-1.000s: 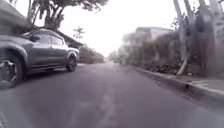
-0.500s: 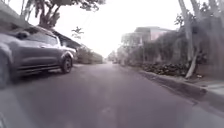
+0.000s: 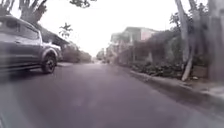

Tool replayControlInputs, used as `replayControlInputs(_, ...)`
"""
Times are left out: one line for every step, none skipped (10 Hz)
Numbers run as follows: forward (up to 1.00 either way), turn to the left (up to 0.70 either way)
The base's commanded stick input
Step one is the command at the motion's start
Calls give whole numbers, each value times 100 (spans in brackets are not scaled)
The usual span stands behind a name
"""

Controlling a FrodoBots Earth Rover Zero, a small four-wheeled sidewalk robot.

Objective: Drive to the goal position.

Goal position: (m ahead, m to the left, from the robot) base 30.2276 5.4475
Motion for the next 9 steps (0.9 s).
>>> replayControlInputs(100, 0)
replayControlInputs(100, 0)
replayControlInputs(100, 0)
replayControlInputs(100, 0)
replayControlInputs(100, 0)
replayControlInputs(100, 0)
replayControlInputs(100, 0)
replayControlInputs(100, 0)
replayControlInputs(100, 0)
